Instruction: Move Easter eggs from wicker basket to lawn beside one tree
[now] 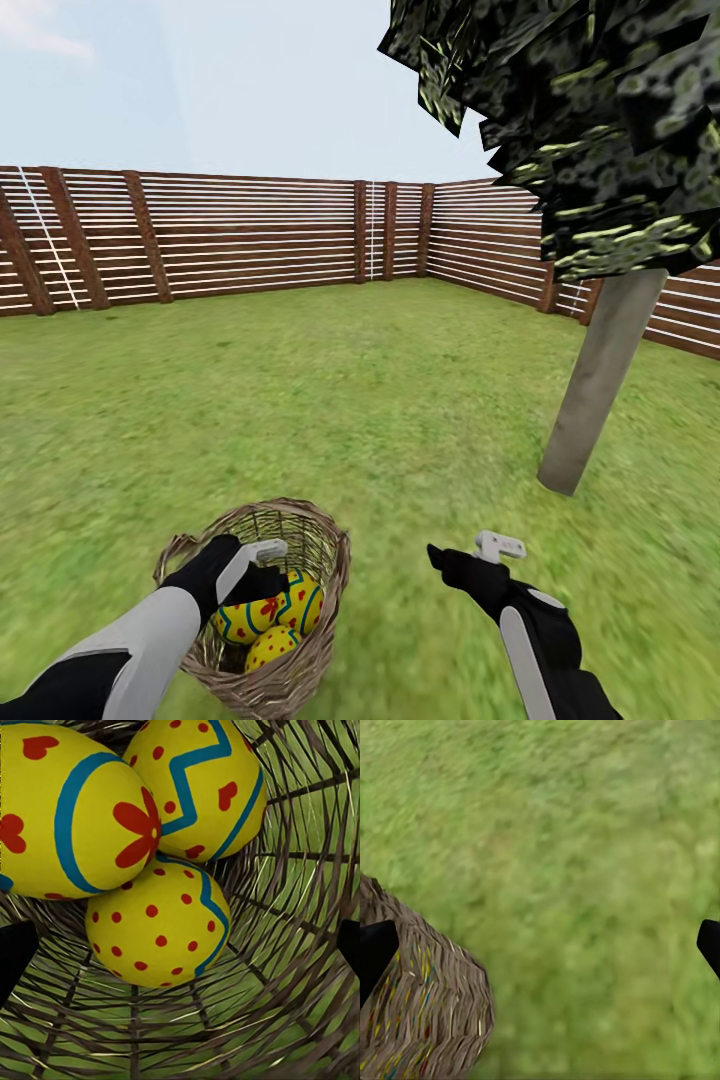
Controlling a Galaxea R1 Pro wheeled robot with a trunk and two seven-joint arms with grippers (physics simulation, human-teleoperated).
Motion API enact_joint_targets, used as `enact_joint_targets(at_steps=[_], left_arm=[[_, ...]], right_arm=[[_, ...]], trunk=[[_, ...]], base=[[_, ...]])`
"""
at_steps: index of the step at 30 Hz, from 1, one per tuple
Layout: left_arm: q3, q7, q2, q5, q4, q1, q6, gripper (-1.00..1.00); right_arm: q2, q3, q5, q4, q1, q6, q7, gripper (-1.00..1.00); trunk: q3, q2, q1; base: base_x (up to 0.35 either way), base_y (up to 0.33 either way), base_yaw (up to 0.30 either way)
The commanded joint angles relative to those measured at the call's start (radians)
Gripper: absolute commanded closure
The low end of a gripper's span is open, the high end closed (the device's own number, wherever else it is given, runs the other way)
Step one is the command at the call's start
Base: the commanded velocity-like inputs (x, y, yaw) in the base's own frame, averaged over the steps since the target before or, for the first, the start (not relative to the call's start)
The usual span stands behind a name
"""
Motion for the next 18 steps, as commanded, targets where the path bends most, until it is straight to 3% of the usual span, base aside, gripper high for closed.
enact_joint_targets(at_steps=[1, 10, 18], left_arm=[[0.008, 0.002, 0.0, 0.003, -0.002, 0.0, 0.005, -1.0], [0.009, 0.003, 0.002, 0.007, -0.003, 0.0, 0.004, -1.0], [0.012, 0.003, 0.005, 0.012, -0.009, -0.001, 0.0, -1.0]], right_arm=[[0.001, 0.0, -0.011, -0.001, -0.001, 0.004, -0.009, -1.0], [0.001, 0.002, -0.011, 0.001, -0.001, 0.004, -0.009, -1.0], [0.001, 0.002, -0.011, 0.006, -0.001, 0.004, -0.009, -1.0]], trunk=[[-0.001, 0.0, 0.0], [-0.036, -0.003, 0.004], [-0.036, -0.003, 0.004]], base=[[0.0, 0.0, 0.0], [0.0, 0.0, 0.0], [0.0, 0.0, 0.0]])
